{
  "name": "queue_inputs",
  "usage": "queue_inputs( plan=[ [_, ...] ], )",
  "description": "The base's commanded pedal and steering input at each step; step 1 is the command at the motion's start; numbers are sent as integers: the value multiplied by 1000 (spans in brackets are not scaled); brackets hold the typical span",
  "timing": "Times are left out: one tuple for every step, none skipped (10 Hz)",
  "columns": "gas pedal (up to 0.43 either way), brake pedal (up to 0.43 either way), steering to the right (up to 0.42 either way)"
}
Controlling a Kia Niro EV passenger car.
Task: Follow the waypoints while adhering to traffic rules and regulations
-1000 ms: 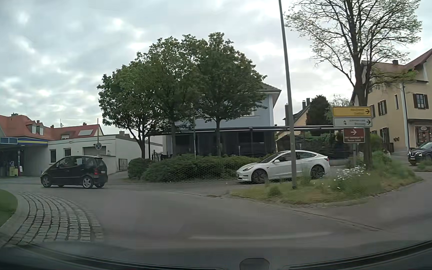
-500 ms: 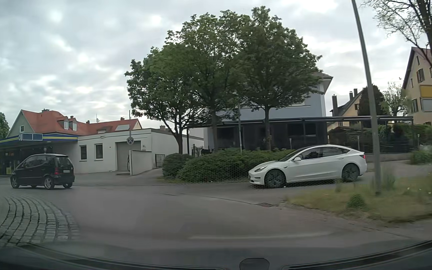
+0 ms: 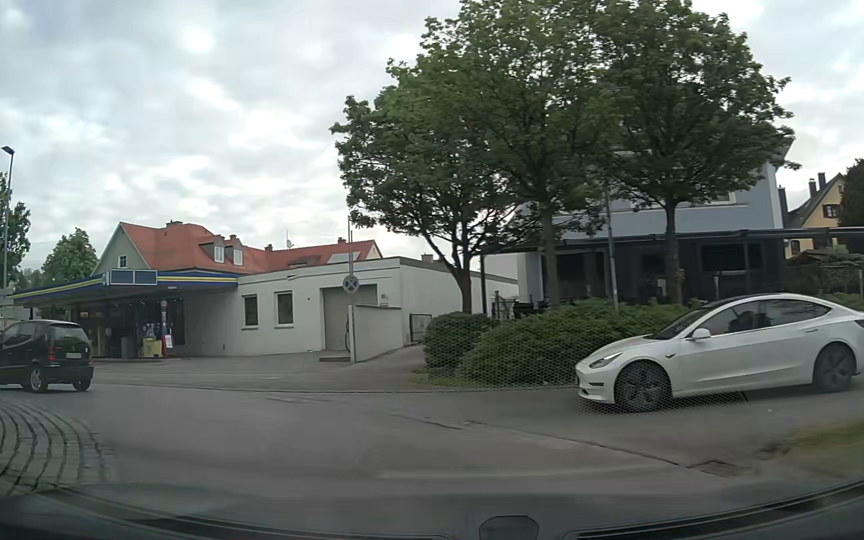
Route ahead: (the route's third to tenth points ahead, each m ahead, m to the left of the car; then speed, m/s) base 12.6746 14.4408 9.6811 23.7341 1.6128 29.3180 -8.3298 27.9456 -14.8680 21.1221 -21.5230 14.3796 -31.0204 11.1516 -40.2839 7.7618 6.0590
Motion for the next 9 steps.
queue_inputs(
  plan=[
    [268,0,-287],
    [228,0,-286],
    [209,0,-280],
    [209,0,-271],
    [169,0,-261],
    [130,0,-249],
    [59,0,-244],
    [20,0,-236],
    [0,0,-221]
  ],
)
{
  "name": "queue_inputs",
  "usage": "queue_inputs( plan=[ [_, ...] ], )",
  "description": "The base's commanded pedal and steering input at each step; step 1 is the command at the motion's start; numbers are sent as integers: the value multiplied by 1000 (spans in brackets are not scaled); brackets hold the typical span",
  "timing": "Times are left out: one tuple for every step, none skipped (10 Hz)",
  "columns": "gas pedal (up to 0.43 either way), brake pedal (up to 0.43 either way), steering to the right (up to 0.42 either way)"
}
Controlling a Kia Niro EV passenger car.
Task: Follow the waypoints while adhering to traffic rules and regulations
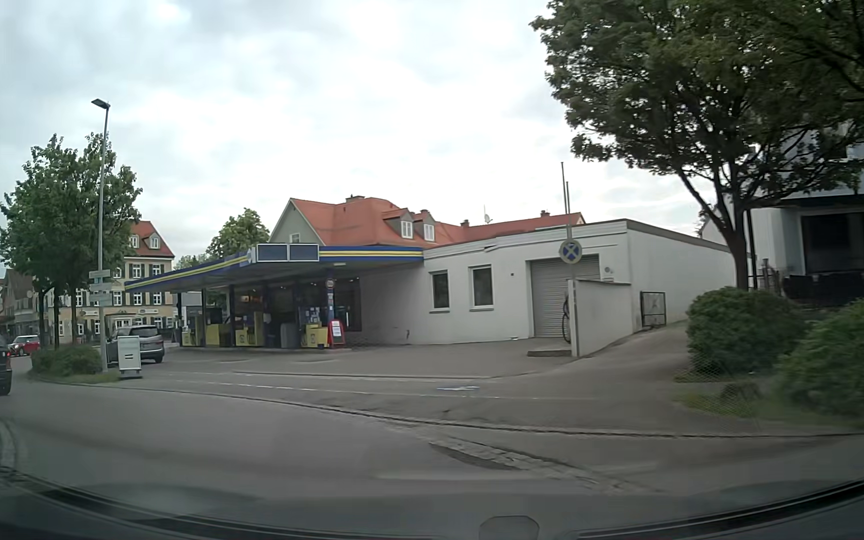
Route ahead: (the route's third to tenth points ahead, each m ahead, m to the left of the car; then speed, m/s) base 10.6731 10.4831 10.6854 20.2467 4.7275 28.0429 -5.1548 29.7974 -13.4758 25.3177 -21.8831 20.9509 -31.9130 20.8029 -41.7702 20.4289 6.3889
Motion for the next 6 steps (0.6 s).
queue_inputs(
  plan=[
    [0,0,-205],
    [0,0,-178],
    [0,0,-151],
    [0,0,-129],
    [0,0,-103],
    [0,0,-67]
  ],
)
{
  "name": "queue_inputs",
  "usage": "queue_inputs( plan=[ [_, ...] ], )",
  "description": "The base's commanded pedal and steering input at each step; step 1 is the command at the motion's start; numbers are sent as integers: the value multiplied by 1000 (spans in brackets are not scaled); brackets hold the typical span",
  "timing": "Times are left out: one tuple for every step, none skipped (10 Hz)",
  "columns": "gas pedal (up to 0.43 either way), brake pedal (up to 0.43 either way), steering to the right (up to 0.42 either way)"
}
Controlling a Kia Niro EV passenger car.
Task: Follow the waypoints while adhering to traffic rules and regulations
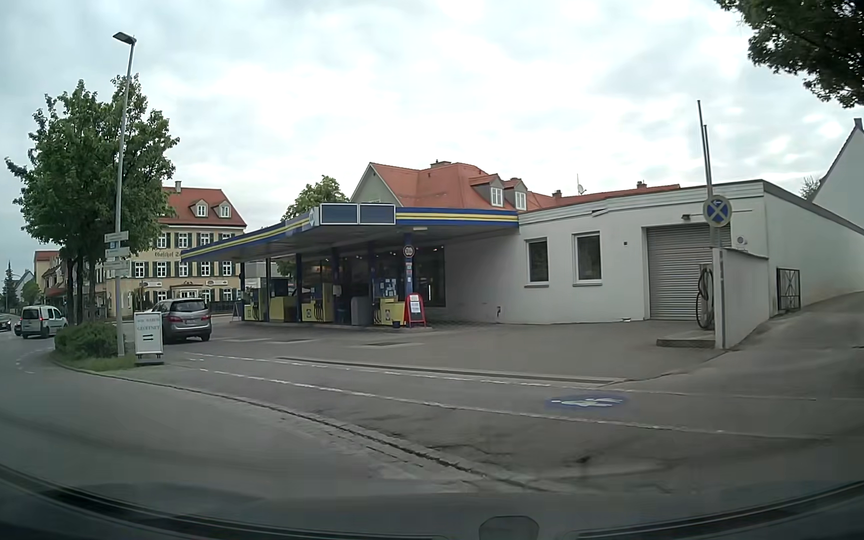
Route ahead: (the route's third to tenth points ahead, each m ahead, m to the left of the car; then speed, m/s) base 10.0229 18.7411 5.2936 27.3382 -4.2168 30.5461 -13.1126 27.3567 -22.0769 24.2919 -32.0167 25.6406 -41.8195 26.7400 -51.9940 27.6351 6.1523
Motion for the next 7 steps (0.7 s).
queue_inputs(
  plan=[
    [0,12,-32],
    [0,30,-2],
    [0,55,34],
    [0,67,63],
    [0,79,99],
    [0,85,138],
    [0,85,156]
  ],
)
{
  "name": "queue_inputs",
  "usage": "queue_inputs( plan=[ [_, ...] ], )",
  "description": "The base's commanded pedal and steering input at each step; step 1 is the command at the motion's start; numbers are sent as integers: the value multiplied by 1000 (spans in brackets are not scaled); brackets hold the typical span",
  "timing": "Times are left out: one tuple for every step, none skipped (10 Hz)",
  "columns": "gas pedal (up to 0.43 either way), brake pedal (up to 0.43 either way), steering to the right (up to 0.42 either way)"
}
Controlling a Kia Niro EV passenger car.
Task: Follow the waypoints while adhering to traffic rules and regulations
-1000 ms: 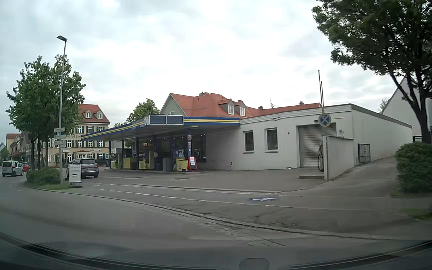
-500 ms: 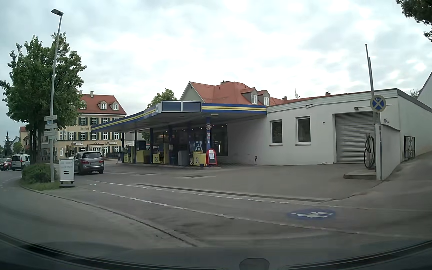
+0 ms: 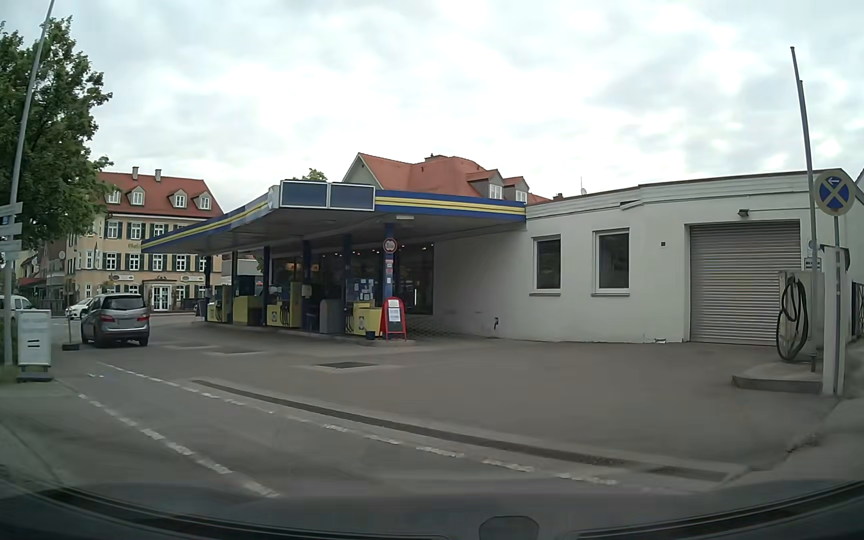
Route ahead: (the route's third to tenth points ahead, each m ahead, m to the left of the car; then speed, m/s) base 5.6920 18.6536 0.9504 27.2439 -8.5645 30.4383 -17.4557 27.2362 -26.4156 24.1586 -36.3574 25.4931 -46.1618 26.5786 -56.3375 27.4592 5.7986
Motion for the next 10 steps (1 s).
queue_inputs(
  plan=[
    [0,98,166],
    [0,116,166],
    [0,128,165],
    [0,146,166],
    [0,152,167],
    [0,171,169],
    [0,195,177],
    [0,207,188],
    [0,220,201],
    [0,226,208]
  ],
)
